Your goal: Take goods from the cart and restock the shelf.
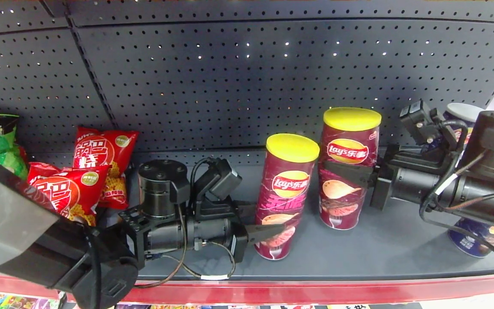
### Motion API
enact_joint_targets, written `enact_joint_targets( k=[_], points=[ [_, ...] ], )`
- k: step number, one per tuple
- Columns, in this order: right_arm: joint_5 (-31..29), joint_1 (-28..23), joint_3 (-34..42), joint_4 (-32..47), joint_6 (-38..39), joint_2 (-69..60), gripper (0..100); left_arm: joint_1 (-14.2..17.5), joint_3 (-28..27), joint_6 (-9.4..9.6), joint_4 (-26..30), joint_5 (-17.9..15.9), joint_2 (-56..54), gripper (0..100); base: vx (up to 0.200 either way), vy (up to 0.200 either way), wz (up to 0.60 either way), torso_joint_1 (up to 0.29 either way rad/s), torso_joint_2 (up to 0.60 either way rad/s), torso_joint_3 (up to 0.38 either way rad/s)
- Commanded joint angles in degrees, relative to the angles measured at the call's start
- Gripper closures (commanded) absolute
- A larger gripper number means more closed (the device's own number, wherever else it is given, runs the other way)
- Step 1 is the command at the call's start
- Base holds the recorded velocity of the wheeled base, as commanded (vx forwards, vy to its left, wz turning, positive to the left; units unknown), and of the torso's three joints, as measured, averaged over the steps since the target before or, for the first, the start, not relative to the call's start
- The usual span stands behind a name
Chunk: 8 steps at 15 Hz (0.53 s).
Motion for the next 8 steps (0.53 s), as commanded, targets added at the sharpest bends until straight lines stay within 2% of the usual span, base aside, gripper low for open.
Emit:
enact_joint_targets(
  k=[1,7,8],
  points=[
    [0.1,0.0,-1.2,0.0,-0.1,1.3,100,0.0,-0.9,-0.07,0.0,0.1,1.2,100,0.000,0.000,0.00,0.000,0.00,0.000],
    [0.1,0.1,-1.0,0.0,-0.1,1.4,100,-1.1,-4.4,-0.16,0.0,1.1,4.4,100,0.000,0.000,0.00,0.000,0.00,0.000],
    [0.1,0.1,-0.9,0.0,-0.1,1.5,100,-2.7,-4.6,-0.77,0.0,1.2,4.5,100,0.000,0.000,0.00,0.000,0.00,0.000]
  ],
)
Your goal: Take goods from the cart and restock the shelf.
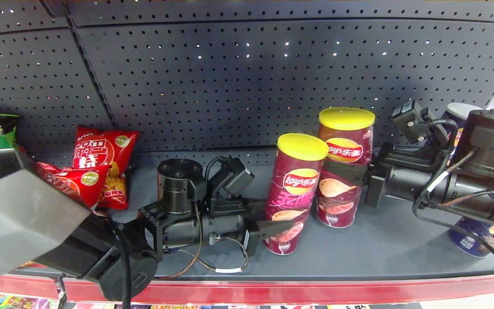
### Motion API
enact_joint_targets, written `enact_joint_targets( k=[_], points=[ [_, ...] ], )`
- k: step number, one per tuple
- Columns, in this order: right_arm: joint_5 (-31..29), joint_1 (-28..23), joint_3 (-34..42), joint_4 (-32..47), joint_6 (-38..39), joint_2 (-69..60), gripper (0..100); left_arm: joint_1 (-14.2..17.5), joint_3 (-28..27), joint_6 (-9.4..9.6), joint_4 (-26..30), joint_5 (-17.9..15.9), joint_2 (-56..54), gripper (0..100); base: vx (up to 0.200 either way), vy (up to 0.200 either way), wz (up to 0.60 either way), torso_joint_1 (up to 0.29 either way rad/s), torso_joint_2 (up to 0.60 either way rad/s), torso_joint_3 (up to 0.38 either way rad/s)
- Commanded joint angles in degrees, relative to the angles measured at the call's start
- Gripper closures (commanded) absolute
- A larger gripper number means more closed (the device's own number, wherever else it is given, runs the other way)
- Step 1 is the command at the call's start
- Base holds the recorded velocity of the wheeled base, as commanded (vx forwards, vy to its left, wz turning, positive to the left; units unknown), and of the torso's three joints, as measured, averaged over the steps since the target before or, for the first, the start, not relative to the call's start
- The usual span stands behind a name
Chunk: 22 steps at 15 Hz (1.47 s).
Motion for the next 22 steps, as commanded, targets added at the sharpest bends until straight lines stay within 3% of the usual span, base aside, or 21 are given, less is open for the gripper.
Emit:
enact_joint_targets(
  k=[1,8,16,21,22],
  points=[
    [0.0,0.0,0.1,0.0,0.0,0.2,100,-1.8,-0.4,-0.51,0.0,0.1,0.8,100,0.000,0.000,0.00,0.000,0.00,0.000],
    [0.1,-0.1,0.1,0.0,0.0,0.9,100,-2.5,1.0,-0.86,0.0,1.1,0.7,100,0.000,0.000,0.00,0.000,0.00,0.000],
    [0.1,-0.1,0.1,-0.1,0.0,1.1,100,0.3,3.4,-0.69,-1.6,1.0,0.6,100,0.000,0.000,0.00,0.000,0.00,0.000],
    [0.1,-0.1,0.2,-0.1,0.0,1.0,100,0.0,4.2,-0.60,-1.7,1.0,0.6,100,0.000,0.000,0.00,0.000,0.00,0.000],
    [0.1,-0.1,0.3,-0.1,0.0,1.0,100,0.0,4.6,-0.51,-1.7,1.0,0.5,0,0.000,0.000,0.00,0.000,0.00,0.000]
  ],
)
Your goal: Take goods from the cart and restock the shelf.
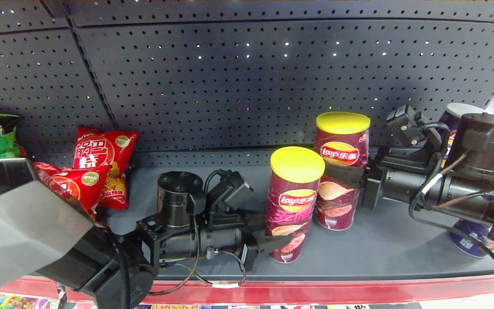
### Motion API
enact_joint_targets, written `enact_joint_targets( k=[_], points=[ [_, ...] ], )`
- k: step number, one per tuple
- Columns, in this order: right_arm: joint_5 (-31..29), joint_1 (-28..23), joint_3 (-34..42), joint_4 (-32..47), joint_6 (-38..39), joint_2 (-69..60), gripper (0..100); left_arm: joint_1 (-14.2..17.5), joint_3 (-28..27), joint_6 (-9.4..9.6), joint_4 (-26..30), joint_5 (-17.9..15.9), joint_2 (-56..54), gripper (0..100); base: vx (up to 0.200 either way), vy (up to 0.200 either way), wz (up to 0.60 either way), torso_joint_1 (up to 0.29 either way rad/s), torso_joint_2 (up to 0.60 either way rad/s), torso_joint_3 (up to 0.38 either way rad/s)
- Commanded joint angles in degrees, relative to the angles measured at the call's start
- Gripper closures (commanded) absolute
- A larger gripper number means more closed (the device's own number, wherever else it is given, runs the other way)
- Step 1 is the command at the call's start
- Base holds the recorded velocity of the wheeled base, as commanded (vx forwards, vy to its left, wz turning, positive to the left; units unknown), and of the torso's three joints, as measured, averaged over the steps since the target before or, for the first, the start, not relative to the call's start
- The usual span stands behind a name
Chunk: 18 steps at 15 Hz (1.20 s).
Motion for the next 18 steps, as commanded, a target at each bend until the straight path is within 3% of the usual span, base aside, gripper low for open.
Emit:
enact_joint_targets(
  k=[1,5,11,15,17,18],
  points=[
    [0.0,0.0,0.1,0.1,0.0,0.0,100,0.0,0.5,0.10,-0.3,-0.1,0.0,0,0.000,0.000,0.00,0.000,0.00,0.000],
    [0.0,0.1,0.1,0.1,-0.1,0.0,100,0.0,1.2,0.10,-0.3,0.0,-1.0,0,0.000,0.000,0.00,0.000,0.00,0.000],
    [0.0,0.0,-1.0,0.0,-0.1,1.8,100,1.0,7.2,-0.07,-0.3,0.1,-8.0,0,0.000,0.000,0.00,0.000,0.00,0.000],
    [-1.9,-0.3,-5.7,0.0,-0.1,6.2,100,5.5,10.1,-0.16,-0.2,2.1,-16.5,0,0.000,0.000,0.00,0.000,0.00,0.000],
    [-2.4,-0.9,-8.6,-0.4,-0.1,8.9,100,9.3,12.4,0.01,-0.1,3.2,-23.4,0,0.000,0.000,0.00,0.000,0.00,0.000],
    [-2.4,-0.9,-10.2,-0.4,-0.1,10.3,100,12.6,14.6,0.10,0.2,5.8,-28.4,0,0.000,0.000,0.00,0.000,0.00,0.000]
  ],
)
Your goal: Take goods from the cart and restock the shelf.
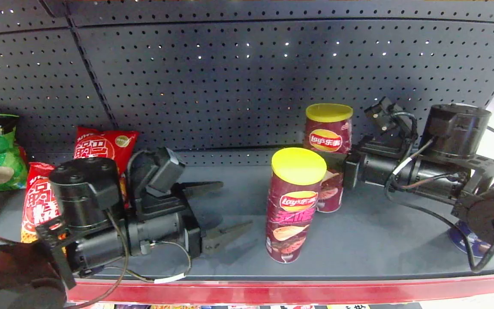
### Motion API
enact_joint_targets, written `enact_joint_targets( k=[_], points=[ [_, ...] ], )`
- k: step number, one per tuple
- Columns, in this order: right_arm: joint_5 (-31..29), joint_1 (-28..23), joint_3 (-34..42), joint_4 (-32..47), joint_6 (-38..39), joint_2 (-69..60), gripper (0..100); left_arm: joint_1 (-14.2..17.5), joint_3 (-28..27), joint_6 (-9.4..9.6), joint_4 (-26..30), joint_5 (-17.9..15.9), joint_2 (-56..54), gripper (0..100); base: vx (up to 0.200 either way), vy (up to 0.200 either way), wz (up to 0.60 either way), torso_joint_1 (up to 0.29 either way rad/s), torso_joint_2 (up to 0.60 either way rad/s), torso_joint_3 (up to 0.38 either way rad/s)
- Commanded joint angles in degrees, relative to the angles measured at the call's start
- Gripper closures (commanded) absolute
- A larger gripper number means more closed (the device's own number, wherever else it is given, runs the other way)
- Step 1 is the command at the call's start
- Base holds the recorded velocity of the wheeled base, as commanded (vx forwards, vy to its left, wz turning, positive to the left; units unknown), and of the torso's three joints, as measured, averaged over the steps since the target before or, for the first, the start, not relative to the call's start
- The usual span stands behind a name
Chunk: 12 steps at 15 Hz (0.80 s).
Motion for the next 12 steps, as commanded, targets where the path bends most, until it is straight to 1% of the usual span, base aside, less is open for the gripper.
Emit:
enact_joint_targets(
  k=[1,2,3,5,6,7,8,9,10,11,12],
  points=[
    [0.0,-0.1,-3.5,0.0,0.0,4.1,100,8.1,4.8,0.15,0.6,3.0,-13.7,0,0.000,0.000,0.00,0.000,0.00,0.000],
    [0.0,-0.1,-4.5,0.0,0.0,4.4,100,10.6,6.5,0.41,1.4,3.1,-17.5,0,0.000,0.000,0.00,0.000,0.00,0.000],
    [0.0,-0.2,-5.3,0.0,0.1,4.8,100,12.8,10.0,1.20,2.3,3.1,-23.1,0,0.000,0.000,0.00,0.000,0.00,0.000],
    [0.0,-0.2,-5.7,0.0,0.3,4.8,100,18.3,19.4,2.70,5.4,3.1,-37.0,0,0.000,0.000,0.00,0.000,0.00,0.000],
    [0.1,-0.2,-5.7,-0.1,0.3,4.8,100,22.2,23.5,3.31,8.9,3.1,-45.1,0,0.000,0.000,0.00,0.000,0.00,0.000],
    [0.1,-0.2,-5.5,-0.1,0.3,4.8,100,25.6,25.8,5.16,12.5,3.1,-51.6,0,0.000,0.000,0.00,0.000,0.00,0.000],
    [0.2,-0.2,-5.6,-0.1,0.3,4.8,100,28.5,26.4,7.09,16.8,3.1,-57.5,0,0.000,0.000,0.00,0.000,0.00,0.000],
    [0.3,-0.2,-5.8,-0.1,0.3,4.8,100,30.7,26.2,7.80,23.4,3.2,-63.6,0,0.000,0.000,0.00,0.000,0.00,0.000],
    [0.3,-0.1,-5.9,-0.1,0.3,4.8,100,33.9,26.1,7.88,30.6,3.2,-70.0,0,0.000,0.000,0.00,0.000,0.00,0.000],
    [0.3,-0.1,-5.9,-0.1,0.3,4.8,100,36.8,26.1,7.80,36.4,3.1,-75.5,0,0.000,0.000,0.00,0.000,0.00,0.000],
    [0.4,-0.1,-5.8,-0.1,0.3,4.7,100,39.0,25.7,7.80,42.3,3.1,-80.9,0,0.000,0.000,0.00,0.000,0.00,0.000]
  ],
)
